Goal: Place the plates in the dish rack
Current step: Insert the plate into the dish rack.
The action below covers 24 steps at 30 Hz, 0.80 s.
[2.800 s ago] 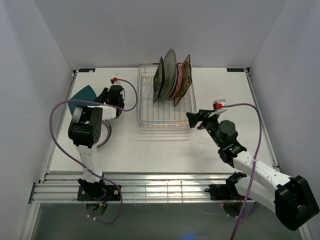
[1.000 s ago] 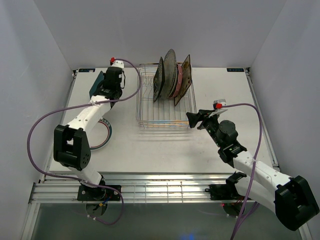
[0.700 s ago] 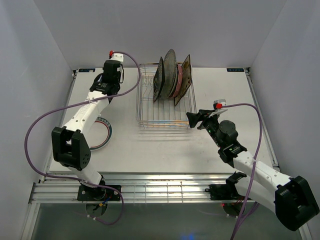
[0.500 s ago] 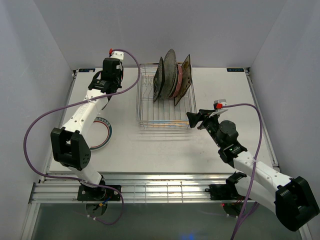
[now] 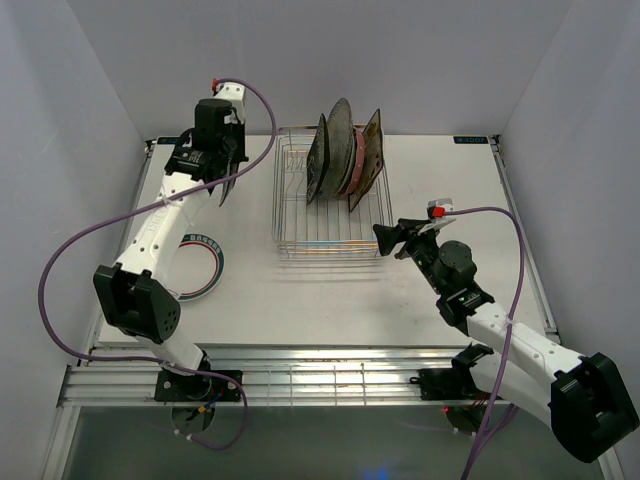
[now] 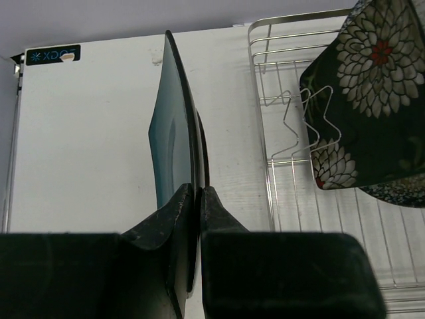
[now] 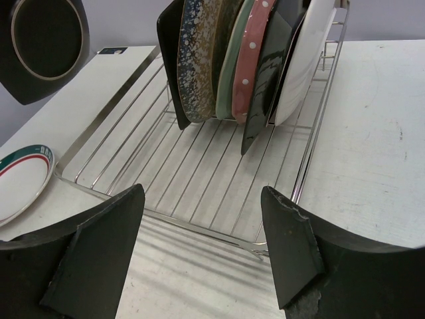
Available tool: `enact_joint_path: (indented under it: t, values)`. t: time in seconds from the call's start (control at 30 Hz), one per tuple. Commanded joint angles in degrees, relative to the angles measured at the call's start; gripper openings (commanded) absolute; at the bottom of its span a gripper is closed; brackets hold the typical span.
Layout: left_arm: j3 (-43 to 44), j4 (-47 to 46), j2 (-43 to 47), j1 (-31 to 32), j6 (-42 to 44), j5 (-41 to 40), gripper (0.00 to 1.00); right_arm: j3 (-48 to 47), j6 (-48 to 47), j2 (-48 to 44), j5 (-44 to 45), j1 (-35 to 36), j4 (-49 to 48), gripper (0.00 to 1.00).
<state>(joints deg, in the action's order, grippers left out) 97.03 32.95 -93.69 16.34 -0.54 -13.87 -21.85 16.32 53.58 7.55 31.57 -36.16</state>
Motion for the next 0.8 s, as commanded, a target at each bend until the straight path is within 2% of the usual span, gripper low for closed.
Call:
enact_joint_path:
  t: [0.0,0.13,0.43,0.67,0.77]
  values:
    - [3.34,-5.96,6.68,0.10,-2.01,3.84,0.00,-0.39,0.03,-0.58,0.62,-0.11,-2.69,0.76]
    - [3.16,-7.20,7.56,0.01,-3.94,7.45,0.00,-0.39,0.03,-0.50,0.62,-0.11,-2.69,0.77]
    - [11.77,-5.26,3.52,0.01,-9.30,12.63,0.00,-0.65,0.03,0.03,0.45,-0.02,-2.77,0.76]
    - [14.67,-5.18,0.71,0.10,-14.31,13.78,0.00,-1.00,0.30,0.73,0.01,-0.11,-2.86,0.76]
    - [14.85,-6.31,-0.09,0.10,-15.46,18.25,0.00,-1.01,0.30,1.00,-0.08,-0.11,-3.12,0.76]
